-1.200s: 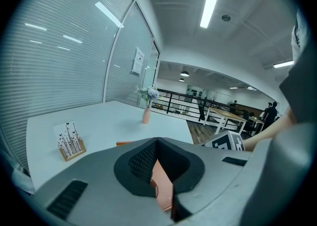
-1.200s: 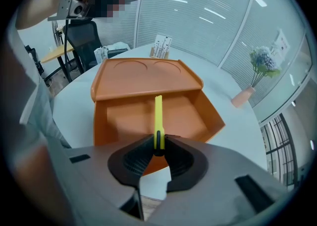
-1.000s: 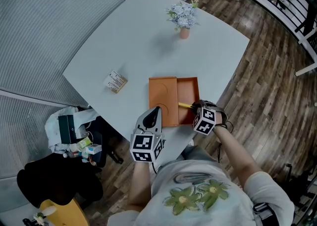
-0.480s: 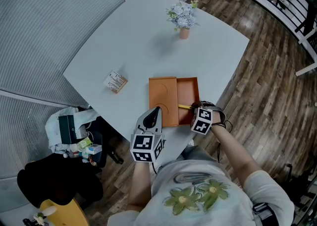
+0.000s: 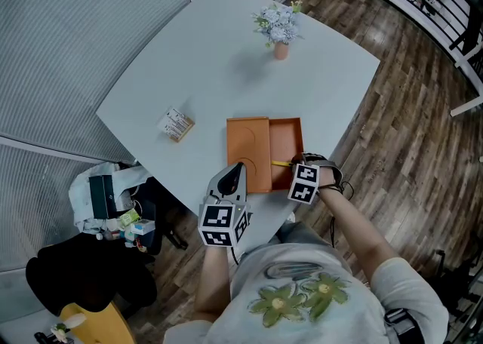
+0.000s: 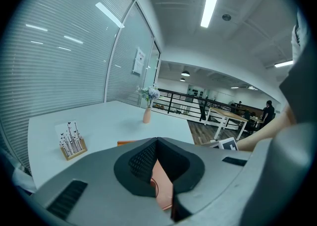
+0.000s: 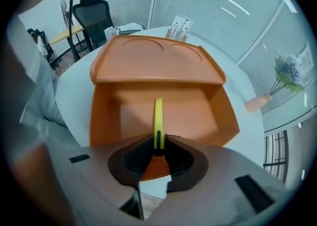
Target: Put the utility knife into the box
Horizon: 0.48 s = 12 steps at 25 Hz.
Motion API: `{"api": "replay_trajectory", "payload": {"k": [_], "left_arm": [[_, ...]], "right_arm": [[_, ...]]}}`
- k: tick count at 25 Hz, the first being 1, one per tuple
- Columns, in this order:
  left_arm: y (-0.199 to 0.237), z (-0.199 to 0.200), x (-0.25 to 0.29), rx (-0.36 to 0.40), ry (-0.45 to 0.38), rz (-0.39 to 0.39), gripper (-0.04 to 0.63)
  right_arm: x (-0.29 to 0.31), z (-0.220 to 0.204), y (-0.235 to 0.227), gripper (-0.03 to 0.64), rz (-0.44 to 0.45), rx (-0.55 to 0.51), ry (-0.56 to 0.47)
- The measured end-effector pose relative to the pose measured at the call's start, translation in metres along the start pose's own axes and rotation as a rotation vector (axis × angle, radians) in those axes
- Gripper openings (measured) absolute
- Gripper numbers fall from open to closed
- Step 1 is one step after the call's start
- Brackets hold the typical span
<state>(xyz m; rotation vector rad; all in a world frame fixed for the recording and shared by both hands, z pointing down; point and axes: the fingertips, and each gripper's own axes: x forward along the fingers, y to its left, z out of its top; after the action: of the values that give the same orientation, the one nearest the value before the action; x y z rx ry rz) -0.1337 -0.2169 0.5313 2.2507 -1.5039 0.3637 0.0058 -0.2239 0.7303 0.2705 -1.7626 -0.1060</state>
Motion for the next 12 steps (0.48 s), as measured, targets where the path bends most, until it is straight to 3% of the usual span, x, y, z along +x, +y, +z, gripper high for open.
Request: {"api": "replay_trajectory", "payload": {"k": [12], "left_arm": [[-0.0025, 0.0028, -0.0002, 0.000, -0.002, 0.000, 0.002]], "right_arm": [[-0.0016, -0.0003, 0.0015, 0.099, 0.004, 0.005, -0.010]]}}
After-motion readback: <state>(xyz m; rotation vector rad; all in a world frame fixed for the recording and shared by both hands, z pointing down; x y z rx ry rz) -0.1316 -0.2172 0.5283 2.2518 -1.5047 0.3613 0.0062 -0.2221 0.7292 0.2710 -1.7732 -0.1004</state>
